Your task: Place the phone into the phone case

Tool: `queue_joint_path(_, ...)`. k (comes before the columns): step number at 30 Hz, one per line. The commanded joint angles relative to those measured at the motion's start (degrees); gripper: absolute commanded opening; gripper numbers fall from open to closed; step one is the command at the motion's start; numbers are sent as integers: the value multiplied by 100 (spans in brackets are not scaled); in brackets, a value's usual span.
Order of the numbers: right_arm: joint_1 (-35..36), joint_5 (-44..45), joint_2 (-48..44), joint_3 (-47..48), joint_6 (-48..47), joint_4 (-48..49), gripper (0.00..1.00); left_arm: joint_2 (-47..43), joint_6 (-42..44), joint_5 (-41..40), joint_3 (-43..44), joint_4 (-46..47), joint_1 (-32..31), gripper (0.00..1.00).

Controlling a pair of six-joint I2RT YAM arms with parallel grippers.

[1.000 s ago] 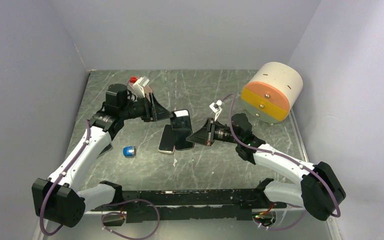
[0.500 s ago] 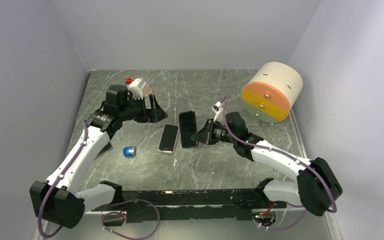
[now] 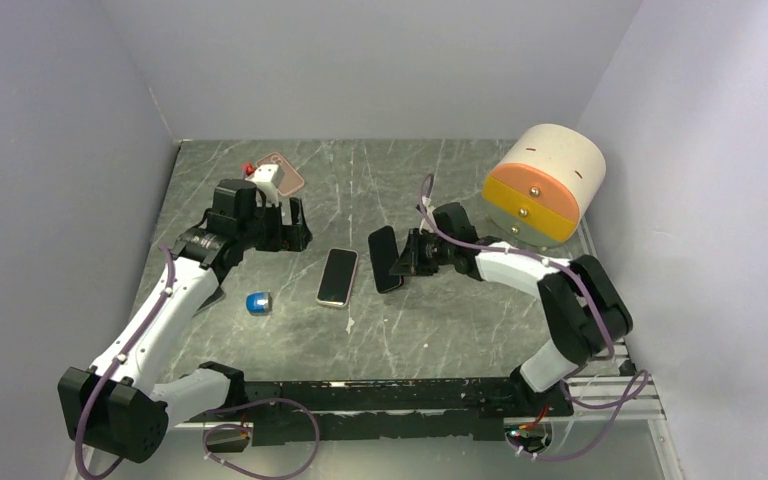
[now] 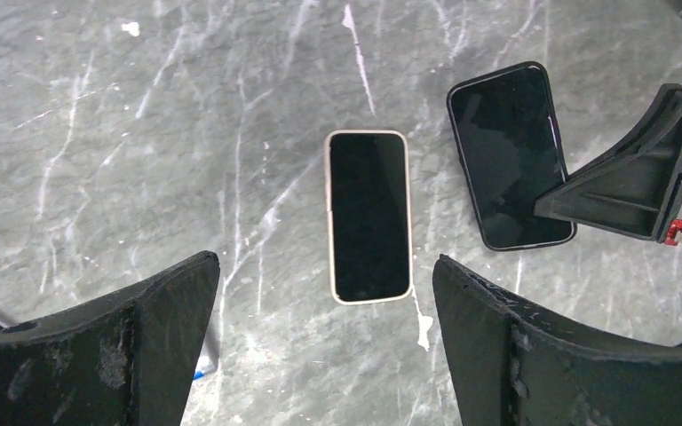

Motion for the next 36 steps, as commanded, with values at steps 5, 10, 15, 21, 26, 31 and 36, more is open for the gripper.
queue_joint_path(5, -163, -191, 675, 680, -258, -374, 4, -132, 73, -558, -20, -25, 18, 95)
queue_joint_path(10, -185, 193, 759, 731, -163, -590, 24, 90, -51, -842, 50, -143, 35, 95)
queue_joint_path(15, -185, 359, 642, 760, -215, -706, 35, 389, -255, -1250, 198, -390, 77, 95)
queue_joint_path(21, -185, 652, 350, 1058, -612, -1224, 43, 537, -875, -1811, 284, -601, 140, 95)
queue_joint_path(26, -185, 677, 40, 1255, -831, -1522, 52, 623, -1530, -2034, 246, -800, 302, 95)
queue_joint_path(31, -183, 594, -397, 1204, -815, -1494, 63, 668, -2040, -2189, 186, -944, 627, 95)
queue_joint_path(36, -176, 530, -851, 1062, -705, -1376, 94, 642, -3751, -2711, 46, -1591, 1330, 95)
